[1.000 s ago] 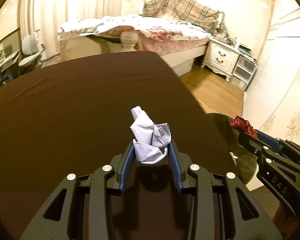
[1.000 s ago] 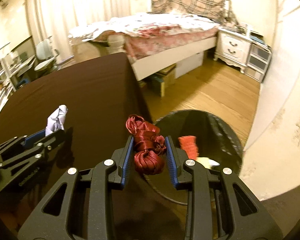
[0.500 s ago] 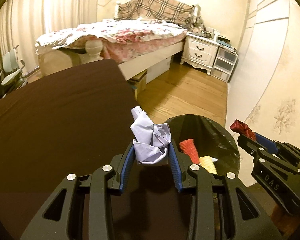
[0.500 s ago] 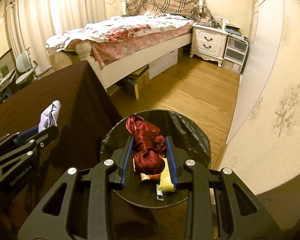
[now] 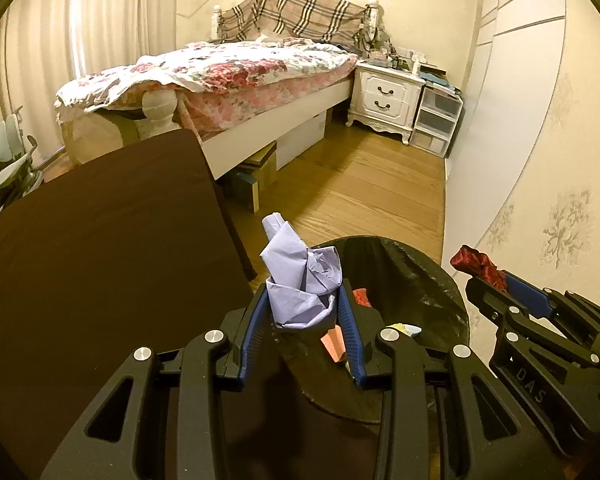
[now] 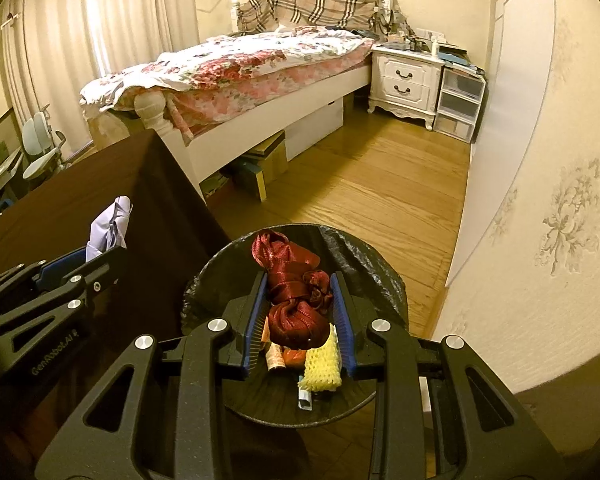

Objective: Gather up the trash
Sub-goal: 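Carry the cloth and red ribbon with both tools over the black bin, then open both tools to drop the cloth and ribbon into the bin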

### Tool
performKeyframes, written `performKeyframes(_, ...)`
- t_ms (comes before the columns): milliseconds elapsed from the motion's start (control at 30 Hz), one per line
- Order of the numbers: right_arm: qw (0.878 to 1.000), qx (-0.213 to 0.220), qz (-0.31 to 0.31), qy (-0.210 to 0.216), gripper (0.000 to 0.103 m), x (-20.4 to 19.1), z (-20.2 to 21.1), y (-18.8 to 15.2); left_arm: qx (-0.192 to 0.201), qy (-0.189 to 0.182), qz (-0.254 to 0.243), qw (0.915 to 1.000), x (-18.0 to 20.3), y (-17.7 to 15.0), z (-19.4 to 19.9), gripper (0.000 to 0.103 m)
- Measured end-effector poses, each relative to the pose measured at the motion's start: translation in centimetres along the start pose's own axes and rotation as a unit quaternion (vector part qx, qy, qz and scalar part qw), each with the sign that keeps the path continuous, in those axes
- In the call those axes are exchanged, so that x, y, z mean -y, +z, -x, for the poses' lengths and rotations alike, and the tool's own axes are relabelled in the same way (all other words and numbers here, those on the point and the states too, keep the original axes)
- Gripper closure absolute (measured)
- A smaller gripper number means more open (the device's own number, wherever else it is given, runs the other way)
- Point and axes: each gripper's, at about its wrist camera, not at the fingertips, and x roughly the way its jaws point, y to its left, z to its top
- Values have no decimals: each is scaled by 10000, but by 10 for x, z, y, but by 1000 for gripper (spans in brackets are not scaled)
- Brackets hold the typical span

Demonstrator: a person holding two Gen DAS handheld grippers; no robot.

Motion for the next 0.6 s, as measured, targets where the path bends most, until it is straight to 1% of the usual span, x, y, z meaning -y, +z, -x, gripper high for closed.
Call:
performKeyframes(233, 10000, -12, -63, -34, 72, 9, -4, 2, 3, 16, -136, 9999, 10, 7, -6, 67)
performKeyframes(600, 9999, -43, -118, -59, 71, 16, -11, 1, -54, 69, -237, 9997, 17, 7, -11, 66)
